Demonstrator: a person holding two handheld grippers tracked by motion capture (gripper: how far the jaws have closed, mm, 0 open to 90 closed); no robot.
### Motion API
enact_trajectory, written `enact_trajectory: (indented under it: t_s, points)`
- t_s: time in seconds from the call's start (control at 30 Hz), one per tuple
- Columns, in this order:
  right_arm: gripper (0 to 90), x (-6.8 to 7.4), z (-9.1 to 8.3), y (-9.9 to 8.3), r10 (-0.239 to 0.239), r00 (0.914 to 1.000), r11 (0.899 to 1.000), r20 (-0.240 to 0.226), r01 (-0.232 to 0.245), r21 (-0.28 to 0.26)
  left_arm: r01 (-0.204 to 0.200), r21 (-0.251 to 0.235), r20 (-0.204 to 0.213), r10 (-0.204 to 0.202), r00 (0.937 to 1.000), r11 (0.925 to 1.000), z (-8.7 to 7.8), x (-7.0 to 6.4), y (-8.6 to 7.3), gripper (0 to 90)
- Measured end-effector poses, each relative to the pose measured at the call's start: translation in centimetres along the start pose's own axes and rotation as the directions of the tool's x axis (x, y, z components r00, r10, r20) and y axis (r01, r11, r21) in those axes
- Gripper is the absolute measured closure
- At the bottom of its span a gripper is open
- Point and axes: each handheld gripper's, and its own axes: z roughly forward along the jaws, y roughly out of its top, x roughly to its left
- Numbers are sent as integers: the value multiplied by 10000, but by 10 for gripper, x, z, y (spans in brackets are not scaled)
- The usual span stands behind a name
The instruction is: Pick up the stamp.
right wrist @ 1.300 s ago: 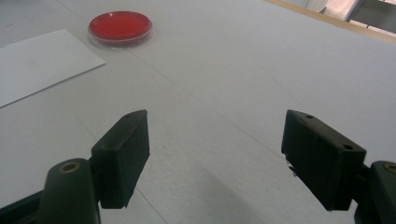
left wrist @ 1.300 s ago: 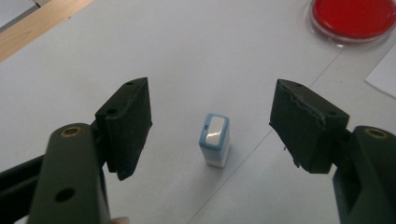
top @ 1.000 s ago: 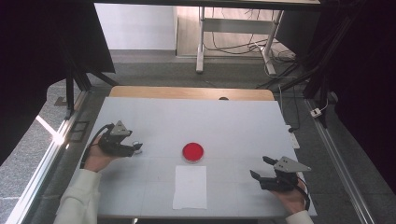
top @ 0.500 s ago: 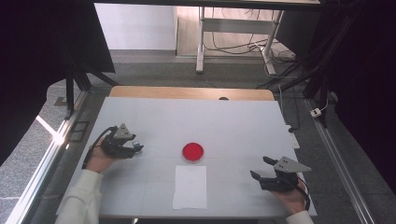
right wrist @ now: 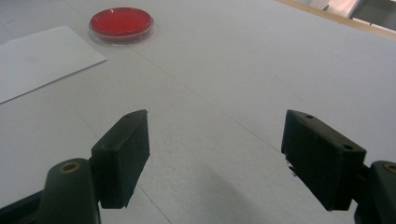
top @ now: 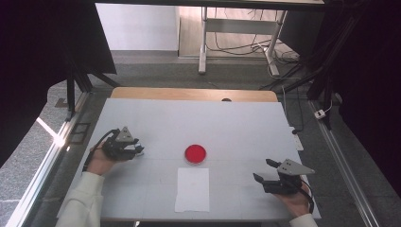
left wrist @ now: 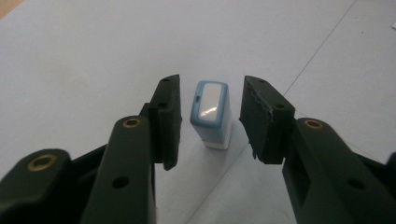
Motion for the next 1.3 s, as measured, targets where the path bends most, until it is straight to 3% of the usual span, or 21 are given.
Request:
enact_trajectory:
  t_s: [0.3, 0.43, 0.8, 1.1, 1.3]
  points:
    - [231, -1, 0, 0, -14, 10000, 10000, -42, 14, -39, -249, -97, -108, 248, 9996, 9996, 0, -2, 1, 714]
    - [231, 0, 0, 0, -5, 10000, 10000, -28, 5, -17, -247, -222, 81, 249, 9997, 9994, -1, -2, 1, 744]
    - [230, 0, -2, 0, -70, 9999, 9999, 89, 71, -98, -146, -275, -55, 144, 9999, 9995, -2, -1, 0, 759]
    - [230, 0, -1, 0, -97, 9997, 9999, 238, 99, -104, 39, -489, 138, -32, 9999, 9988, -6, 0, 0, 759]
    - [229, -1, -2, 0, 41, 9995, 9999, 314, -36, -168, 406, -816, 346, -379, 9987, 9958, -9, 1, 0, 759]
